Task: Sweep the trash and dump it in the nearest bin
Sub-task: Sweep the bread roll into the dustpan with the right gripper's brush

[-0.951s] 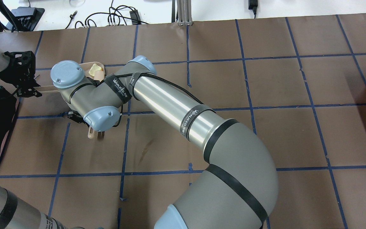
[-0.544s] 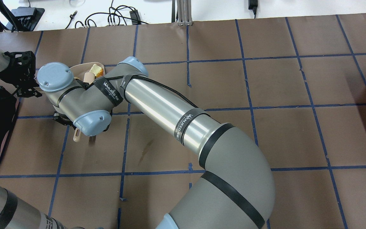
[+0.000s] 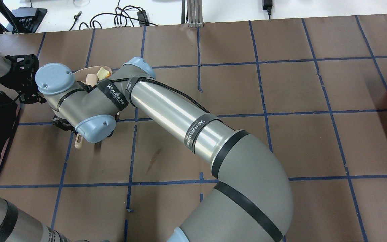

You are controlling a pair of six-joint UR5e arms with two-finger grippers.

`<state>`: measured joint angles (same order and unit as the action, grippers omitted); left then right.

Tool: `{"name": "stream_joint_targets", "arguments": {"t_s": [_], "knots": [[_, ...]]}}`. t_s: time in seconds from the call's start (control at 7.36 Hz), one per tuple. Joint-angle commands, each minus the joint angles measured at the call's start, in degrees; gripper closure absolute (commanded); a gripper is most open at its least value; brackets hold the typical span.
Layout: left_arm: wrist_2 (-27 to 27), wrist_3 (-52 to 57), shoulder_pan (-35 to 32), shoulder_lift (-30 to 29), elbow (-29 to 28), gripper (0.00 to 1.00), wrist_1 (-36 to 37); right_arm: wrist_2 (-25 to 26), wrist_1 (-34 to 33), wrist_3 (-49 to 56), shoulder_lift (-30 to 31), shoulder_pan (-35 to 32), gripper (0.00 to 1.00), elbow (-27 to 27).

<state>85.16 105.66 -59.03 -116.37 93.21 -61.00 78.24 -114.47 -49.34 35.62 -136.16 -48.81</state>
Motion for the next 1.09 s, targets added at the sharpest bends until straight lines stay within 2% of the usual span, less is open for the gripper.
{"name": "stream_joint_targets", "arguments": {"t_s": [0.0, 0.82, 0.95], "knots": [[-1.13, -0.02, 0.32, 0.01, 0.31, 0.99, 0.09, 0.33, 0.91, 0.3, 0.59, 0.71, 0.73, -0.23], [-5.18, -0.1, 1.37, 0.01, 1.45, 0.99, -0.35, 1.65, 8.73, 6.97, 4.63, 7.47, 0.72, -0.32], [-5.35, -1.93, 1.46, 0.35, 1.54, 0.99, -0.61, 1.74, 11.61, 9.68, 5.86, 9.14, 0.72, -0.4]]}}
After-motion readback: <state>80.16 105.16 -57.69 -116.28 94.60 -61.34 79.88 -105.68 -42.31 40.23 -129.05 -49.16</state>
